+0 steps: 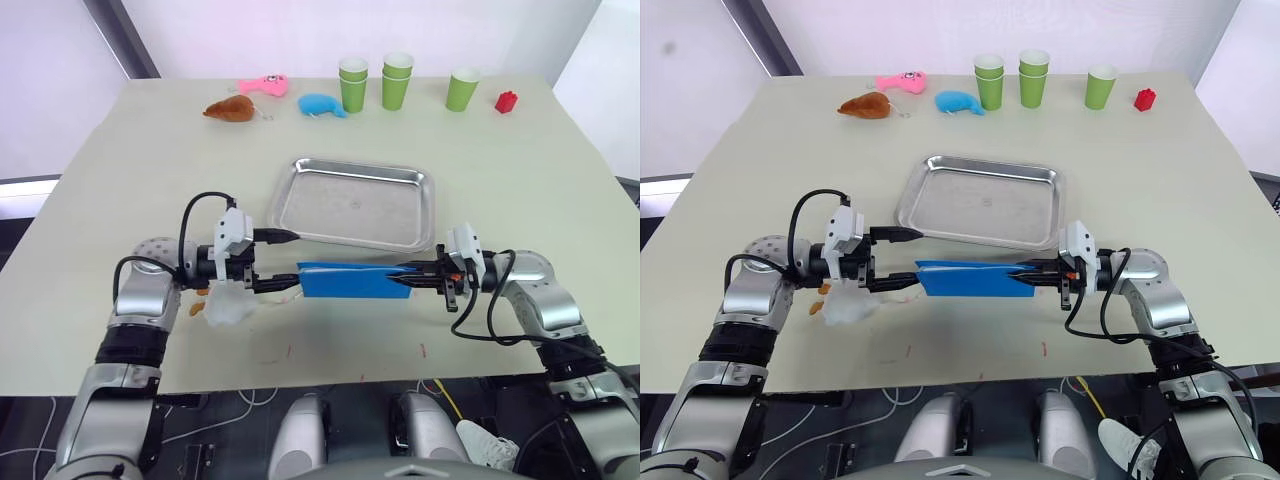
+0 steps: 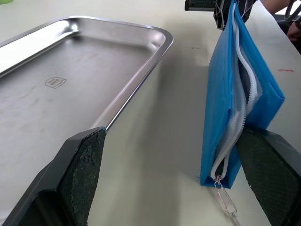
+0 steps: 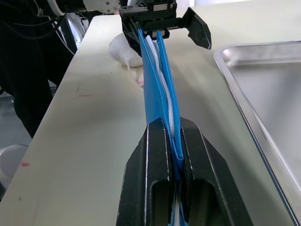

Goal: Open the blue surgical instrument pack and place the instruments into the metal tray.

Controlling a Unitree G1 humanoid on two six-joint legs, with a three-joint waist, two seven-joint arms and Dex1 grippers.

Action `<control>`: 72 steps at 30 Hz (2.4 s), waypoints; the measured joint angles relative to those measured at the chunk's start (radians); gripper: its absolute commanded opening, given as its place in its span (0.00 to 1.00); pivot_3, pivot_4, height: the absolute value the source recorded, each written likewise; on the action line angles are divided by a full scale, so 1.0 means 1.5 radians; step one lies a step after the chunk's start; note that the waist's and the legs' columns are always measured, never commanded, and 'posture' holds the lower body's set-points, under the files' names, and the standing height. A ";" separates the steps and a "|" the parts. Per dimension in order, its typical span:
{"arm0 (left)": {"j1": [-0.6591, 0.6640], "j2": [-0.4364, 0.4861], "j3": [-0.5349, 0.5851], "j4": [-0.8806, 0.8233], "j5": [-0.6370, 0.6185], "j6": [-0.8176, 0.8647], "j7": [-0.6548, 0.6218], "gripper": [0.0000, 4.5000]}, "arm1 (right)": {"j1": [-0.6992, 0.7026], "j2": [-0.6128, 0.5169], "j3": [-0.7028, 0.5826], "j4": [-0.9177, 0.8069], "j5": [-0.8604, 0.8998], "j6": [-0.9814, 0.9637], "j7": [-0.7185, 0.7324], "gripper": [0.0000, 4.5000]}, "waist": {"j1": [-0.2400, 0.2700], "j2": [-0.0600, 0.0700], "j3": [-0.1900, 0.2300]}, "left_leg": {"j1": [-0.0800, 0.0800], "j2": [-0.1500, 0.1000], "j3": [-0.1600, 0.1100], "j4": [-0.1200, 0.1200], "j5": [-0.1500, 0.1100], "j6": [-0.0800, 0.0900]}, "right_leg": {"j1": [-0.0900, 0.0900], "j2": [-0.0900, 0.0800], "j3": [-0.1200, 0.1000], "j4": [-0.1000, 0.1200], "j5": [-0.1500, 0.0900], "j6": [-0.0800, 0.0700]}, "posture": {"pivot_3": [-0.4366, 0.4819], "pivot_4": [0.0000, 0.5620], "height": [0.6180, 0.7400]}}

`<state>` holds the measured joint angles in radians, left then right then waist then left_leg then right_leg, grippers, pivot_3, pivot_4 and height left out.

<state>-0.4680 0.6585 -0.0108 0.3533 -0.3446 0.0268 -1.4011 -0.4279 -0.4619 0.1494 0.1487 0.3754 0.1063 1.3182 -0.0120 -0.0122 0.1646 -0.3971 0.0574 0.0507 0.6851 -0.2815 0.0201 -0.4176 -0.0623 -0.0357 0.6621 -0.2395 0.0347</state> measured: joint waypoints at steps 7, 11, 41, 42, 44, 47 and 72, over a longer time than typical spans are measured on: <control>0.000 -0.019 0.000 0.005 -0.010 0.006 -0.029 0.42 | 0.000 0.000 0.000 -0.002 -0.001 0.000 -0.001 0.00 | -0.001 0.000 0.000 | 0.000 0.000 0.000 0.000 0.000 0.000 | 0.000 0.000 0.000 0.000 0.000 0.000 | 0.48 0.27 1.00; 0.011 -0.019 0.000 -0.006 -0.028 0.025 -0.047 0.01 | 0.001 -0.001 0.000 -0.003 -0.004 0.000 -0.004 0.00 | 0.000 0.000 0.000 | 0.000 0.000 0.000 0.000 0.000 0.000 | 0.000 0.000 0.000 0.000 0.000 0.000 | 0.48 0.27 1.00; 0.036 -0.037 -0.006 -0.044 -0.059 0.103 -0.058 0.00 | 0.033 -0.079 -0.105 -0.243 0.286 0.424 -0.098 0.70 | 0.012 0.000 0.000 | 0.000 -0.001 -0.001 0.001 0.000 0.000 | 0.001 0.000 0.000 0.000 0.000 0.000 | 0.48 0.27 1.00; 0.031 -0.039 -0.008 -0.037 -0.057 0.096 -0.059 0.00 | 0.031 -0.079 -0.105 -0.241 0.287 0.425 -0.099 0.58 | 0.014 0.000 0.000 | 0.000 -0.001 -0.001 0.001 0.000 0.000 | 0.001 0.000 0.000 0.000 0.000 0.000 | 0.48 0.27 1.00; 0.025 -0.042 -0.013 -0.029 -0.053 0.083 -0.063 0.00 | 0.031 -0.081 -0.102 -0.234 0.282 0.424 -0.098 0.35 | 0.017 0.000 0.000 | 0.000 -0.001 -0.001 0.001 0.000 0.000 | 0.001 0.000 0.000 0.000 0.000 0.000 | 0.48 0.27 1.00; 0.020 -0.046 -0.017 -0.012 -0.052 0.062 -0.068 0.00 | 0.058 -0.108 -0.058 -0.214 0.228 0.405 -0.083 0.02 | 0.018 0.000 0.000 | 0.000 -0.001 -0.001 0.001 0.000 0.000 | 0.001 0.000 0.000 -0.001 0.000 0.000 | 0.48 0.27 1.00; -0.086 -0.100 -0.055 0.204 0.100 -0.127 -0.014 0.00 | 0.146 -0.148 0.067 -0.186 0.052 0.275 -0.020 0.02 | 0.017 -0.001 -0.001 | 0.000 -0.002 -0.002 0.001 0.000 0.000 | 0.003 0.000 0.000 -0.001 0.000 0.000 | 0.48 0.27 1.00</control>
<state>-0.5967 0.5082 -0.0931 0.6596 -0.1952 -0.1635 -1.4223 -0.2095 -0.6839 0.2501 -0.1305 0.4527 0.5194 1.2884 0.0135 -0.0132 0.1635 -0.3969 0.0550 0.0474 0.6870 -0.2816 0.0204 -0.4135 -0.0625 -0.0360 0.6599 -0.2397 0.0353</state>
